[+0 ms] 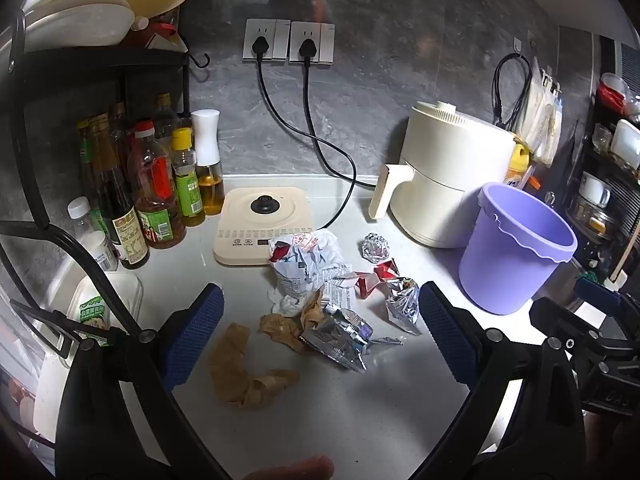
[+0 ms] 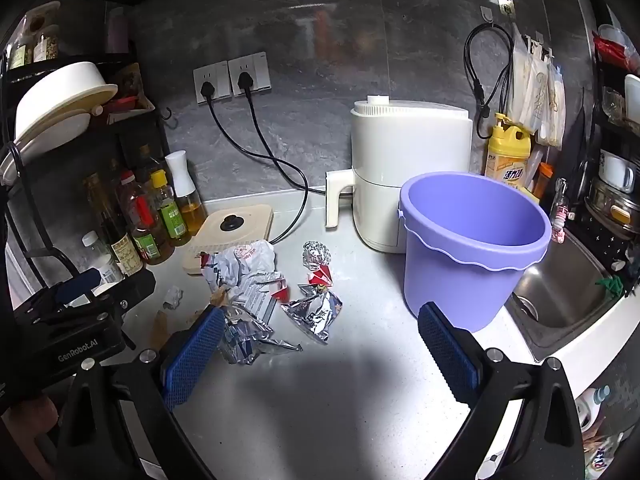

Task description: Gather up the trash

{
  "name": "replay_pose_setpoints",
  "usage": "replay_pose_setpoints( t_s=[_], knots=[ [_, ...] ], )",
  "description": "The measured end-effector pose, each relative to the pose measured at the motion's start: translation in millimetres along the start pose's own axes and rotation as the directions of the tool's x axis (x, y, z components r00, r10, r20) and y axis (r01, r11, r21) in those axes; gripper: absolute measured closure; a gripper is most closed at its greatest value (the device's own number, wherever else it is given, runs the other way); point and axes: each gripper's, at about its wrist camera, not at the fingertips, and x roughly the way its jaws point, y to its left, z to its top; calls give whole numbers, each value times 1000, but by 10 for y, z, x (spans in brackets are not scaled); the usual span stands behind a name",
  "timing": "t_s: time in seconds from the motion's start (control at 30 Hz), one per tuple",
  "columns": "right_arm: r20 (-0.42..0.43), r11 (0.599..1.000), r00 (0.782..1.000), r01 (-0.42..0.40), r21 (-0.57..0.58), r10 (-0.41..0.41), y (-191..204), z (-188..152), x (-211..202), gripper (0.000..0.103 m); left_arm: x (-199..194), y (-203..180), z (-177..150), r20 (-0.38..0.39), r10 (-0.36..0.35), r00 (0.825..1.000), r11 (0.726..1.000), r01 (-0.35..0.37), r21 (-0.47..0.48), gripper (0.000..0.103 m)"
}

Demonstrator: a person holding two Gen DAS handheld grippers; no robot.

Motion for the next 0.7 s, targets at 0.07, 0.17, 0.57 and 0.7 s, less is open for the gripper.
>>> replay_pose_setpoints(
  t_s=[0.07,0.17,0.57,0.7],
  knots=[
    [3,1000,1000,3,-1,-3,10,-5,-1,8,0,4,0,0,-4,1000,1000,4,-7,6],
    [-1,1000,1000,4,-1,-4,18,-3,6,8,2,4,2,2,-6,1000,1000,6,-5,6],
    [3,1000,1000,7,-6,-7,45,31,0,8,-18,-65,-6,9,-25,1000,1000,25,7,6],
    [13,1000,1000,6,0,-6,28,41,-31,8,-31,-52,6,16,-26,1000,1000,26,10,6]
  ],
)
